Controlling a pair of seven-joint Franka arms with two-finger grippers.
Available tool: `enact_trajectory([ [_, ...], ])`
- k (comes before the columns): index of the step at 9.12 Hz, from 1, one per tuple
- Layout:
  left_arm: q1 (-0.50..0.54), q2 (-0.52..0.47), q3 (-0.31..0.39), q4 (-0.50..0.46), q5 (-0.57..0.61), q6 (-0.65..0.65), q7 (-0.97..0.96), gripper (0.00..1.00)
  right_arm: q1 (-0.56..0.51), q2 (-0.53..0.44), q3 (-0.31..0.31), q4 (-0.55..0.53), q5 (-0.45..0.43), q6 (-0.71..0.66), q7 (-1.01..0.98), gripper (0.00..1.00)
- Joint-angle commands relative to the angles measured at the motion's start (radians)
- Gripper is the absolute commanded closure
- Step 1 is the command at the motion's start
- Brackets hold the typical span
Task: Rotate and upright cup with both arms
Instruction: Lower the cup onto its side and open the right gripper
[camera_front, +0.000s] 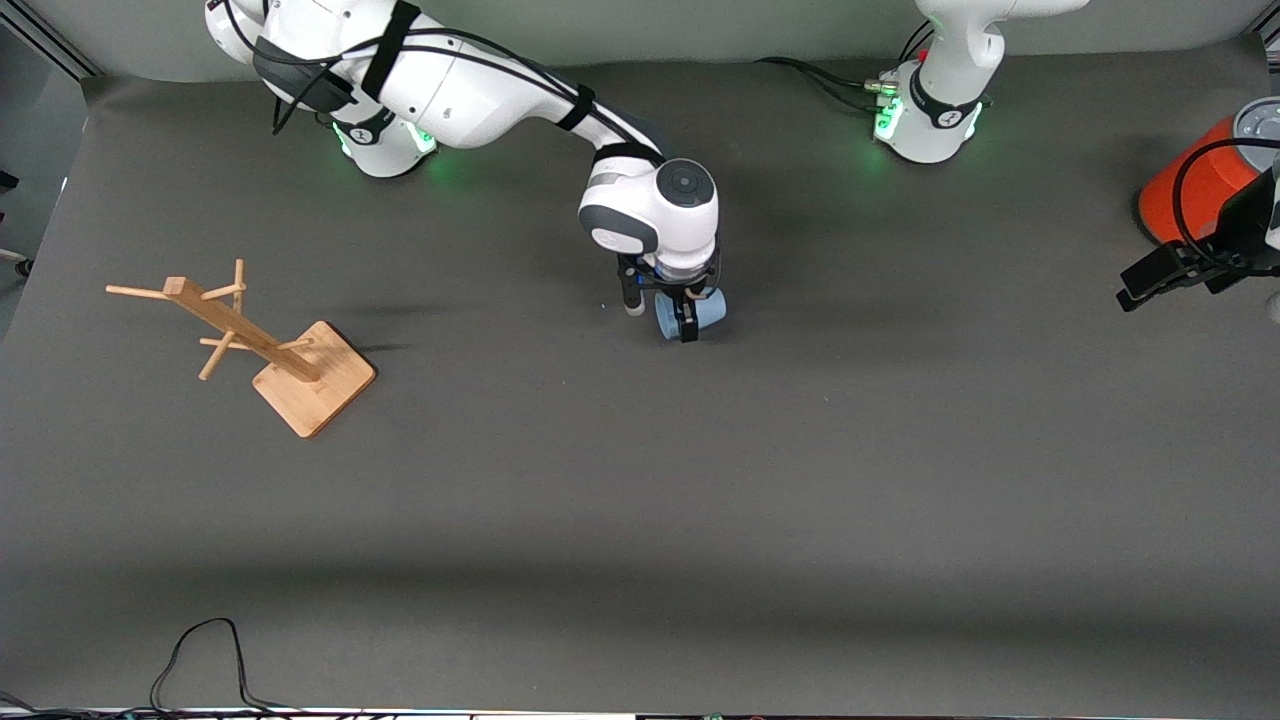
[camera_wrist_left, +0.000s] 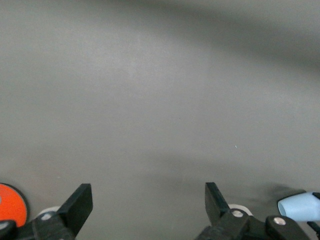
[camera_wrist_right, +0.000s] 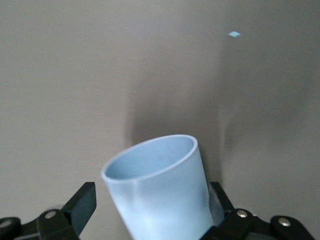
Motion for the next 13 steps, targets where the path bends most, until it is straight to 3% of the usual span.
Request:
enact_trajectory([
  [1,0.003,-0.017,-0.003,-0.012,-0.010,0.002,-0.007,0.00,-0.034,-0.024,0.015,0.090,-0.026,-0.093,-0.047,0.00],
  [3,0.003,-0.017,-0.003,-0.012,-0.010,0.000,-0.007,0.00,-0.108,-0.113,0.015,0.087,0.014,-0.163,-0.344,0.00],
  [5,0.002,-0.017,-0.003,-0.009,-0.007,-0.004,-0.007,0.00,-0.255,-0.179,0.013,0.086,0.100,-0.188,-0.687,0.00],
  [8,-0.003,0.009,-0.005,0.016,0.008,0.006,-0.024,0.00,-0.477,-0.277,0.013,0.089,0.311,-0.199,-1.261,0.00],
  [10,-0.012,0.087,-0.032,0.080,0.011,-0.001,-0.027,0.00,-0.557,-0.329,0.009,0.118,0.332,-0.313,-1.550,0.00],
  [12,-0.029,0.142,-0.067,0.092,0.081,-0.007,-0.027,0.00,-0.605,-0.409,0.007,0.119,0.329,-0.404,-1.759,0.00],
  [13,-0.074,0.215,-0.098,0.111,0.123,-0.001,-0.031,0.00,-0.619,-0.432,0.007,0.119,0.329,-0.444,-1.819,0.00],
])
